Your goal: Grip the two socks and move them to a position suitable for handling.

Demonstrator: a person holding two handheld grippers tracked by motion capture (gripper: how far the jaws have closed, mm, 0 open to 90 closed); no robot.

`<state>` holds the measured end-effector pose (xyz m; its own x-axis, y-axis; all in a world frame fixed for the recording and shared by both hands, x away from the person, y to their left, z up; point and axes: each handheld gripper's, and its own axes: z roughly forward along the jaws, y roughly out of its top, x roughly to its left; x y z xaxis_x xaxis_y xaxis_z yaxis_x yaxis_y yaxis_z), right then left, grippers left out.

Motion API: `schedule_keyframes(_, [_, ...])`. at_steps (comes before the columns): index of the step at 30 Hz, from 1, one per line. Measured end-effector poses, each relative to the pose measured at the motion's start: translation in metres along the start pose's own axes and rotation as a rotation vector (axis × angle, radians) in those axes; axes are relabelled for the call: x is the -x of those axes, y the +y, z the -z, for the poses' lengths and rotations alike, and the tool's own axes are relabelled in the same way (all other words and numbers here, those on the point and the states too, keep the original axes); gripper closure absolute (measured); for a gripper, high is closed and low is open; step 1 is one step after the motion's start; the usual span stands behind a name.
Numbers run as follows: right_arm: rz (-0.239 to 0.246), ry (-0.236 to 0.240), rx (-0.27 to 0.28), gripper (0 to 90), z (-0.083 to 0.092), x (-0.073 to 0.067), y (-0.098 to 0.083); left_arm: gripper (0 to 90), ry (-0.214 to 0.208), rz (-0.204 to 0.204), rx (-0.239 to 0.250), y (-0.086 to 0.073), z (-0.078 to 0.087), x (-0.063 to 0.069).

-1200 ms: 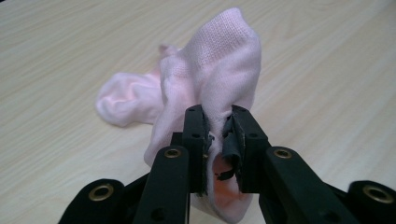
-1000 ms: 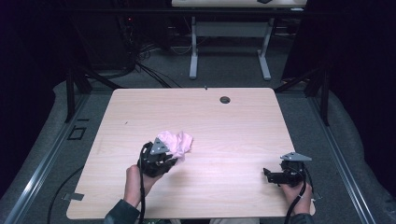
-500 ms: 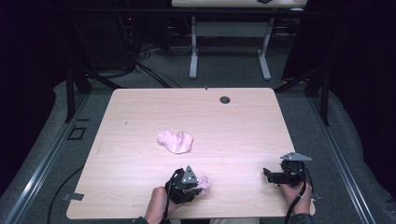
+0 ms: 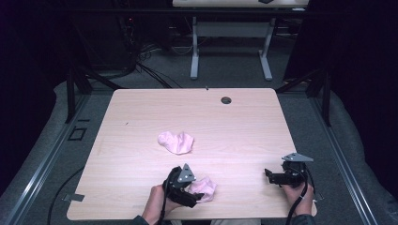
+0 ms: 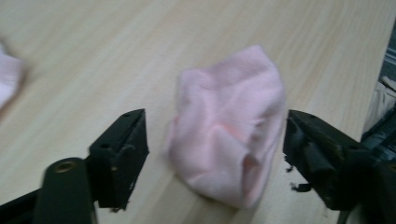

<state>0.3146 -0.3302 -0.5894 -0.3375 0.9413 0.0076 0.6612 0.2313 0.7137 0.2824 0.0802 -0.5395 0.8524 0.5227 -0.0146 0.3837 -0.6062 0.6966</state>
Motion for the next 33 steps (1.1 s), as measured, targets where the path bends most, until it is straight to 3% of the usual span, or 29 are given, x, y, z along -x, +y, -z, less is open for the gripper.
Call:
schedule_keyframes(1, [0.000, 0.000, 0.000, 2.1, 0.000, 0.000, 0.000, 15.6, 0.029, 0.011, 0.014, 0.002, 0.009, -0.011])
schedule_keyframes(2, [0.000, 0.000, 0.000, 2.1, 0.000, 0.000, 0.000, 15.1, 0.029, 0.011, 0.014, 0.002, 0.009, -0.011])
schedule_keyframes(3, [0.000, 0.000, 0.000, 2.1, 0.000, 0.000, 0.000, 14.8, 0.057, 0.019, 0.038, 0.004, 0.016, -0.023])
schedule_keyframes(5, [0.000, 0.000, 0.000, 2.1, 0.000, 0.000, 0.000, 13.0, 0.075, 0.023, 0.040, 0.006, 0.022, -0.037])
schedule_keyframes(6, [0.000, 0.000, 0.000, 2.1, 0.000, 0.000, 0.000, 12.7, 0.075, 0.023, 0.040, 0.006, 0.022, -0.037])
schedule_keyframes(9, [0.000, 0.000, 0.000, 2.1, 0.000, 0.000, 0.000, 12.7, 0.117, 0.031, 0.034, 0.013, 0.025, -0.063])
schedule_keyframes(12, [0.000, 0.000, 0.000, 2.0, 0.000, 0.000, 0.000, 14.0, 0.138, 0.036, 0.031, 0.015, 0.025, -0.074])
schedule_keyframes(13, [0.000, 0.000, -0.001, 2.0, 0.000, 0.000, 0.000, 15.3, 0.155, 0.044, 0.015, 0.018, 0.020, -0.088])
schedule_keyframes(15, [0.000, -0.001, -0.001, 2.0, 0.000, 0.000, 0.000, 17.1, 0.161, 0.051, 0.004, 0.019, 0.017, -0.094])
schedule_keyframes(16, [0.000, 0.000, -0.001, 2.0, 0.000, 0.000, 0.000, 18.7, 0.170, 0.052, -0.016, 0.020, 0.007, -0.105])
schedule_keyframes(20, [0.000, 0.000, -0.001, 2.0, 0.000, 0.000, 0.000, 24.2, 0.179, 0.062, -0.060, 0.018, -0.011, -0.117])
schedule_keyframes(21, [-0.001, 0.000, -0.001, 2.0, 0.000, 0.000, 0.000, 25.0, 0.178, 0.102, -0.075, 0.017, -0.023, -0.127])
schedule_keyframes(23, [-0.001, 0.000, 0.000, 2.0, 0.000, 0.000, 0.000, 27.8, 0.186, 0.142, -0.067, 0.018, -0.031, -0.135])
schedule_keyframes(25, [0.000, 0.000, 0.000, 2.0, 0.000, 0.000, 0.000, 29.2, 0.196, 0.158, -0.063, 0.018, -0.033, -0.137])
schedule_keyframes(27, [0.000, 0.000, -0.001, 2.0, 0.000, 0.000, 0.000, 35.3, 0.203, 0.171, -0.065, 0.019, -0.039, -0.142])
schedule_keyframes(30, [0.000, 0.000, -0.001, 2.0, 0.000, 0.000, 0.000, 45.1, 0.201, 0.200, -0.108, 0.015, -0.051, -0.146])
schedule_keyframes(32, [0.000, 0.000, -0.001, 2.0, 0.000, 0.000, 0.000, 48.3, 0.194, 0.210, -0.097, 0.014, -0.052, -0.147])
schedule_keyframes(33, [0.000, 0.000, 0.000, 2.0, 0.000, 0.000, 0.000, 58.9, 0.208, 0.219, -0.090, 0.013, -0.051, -0.148])
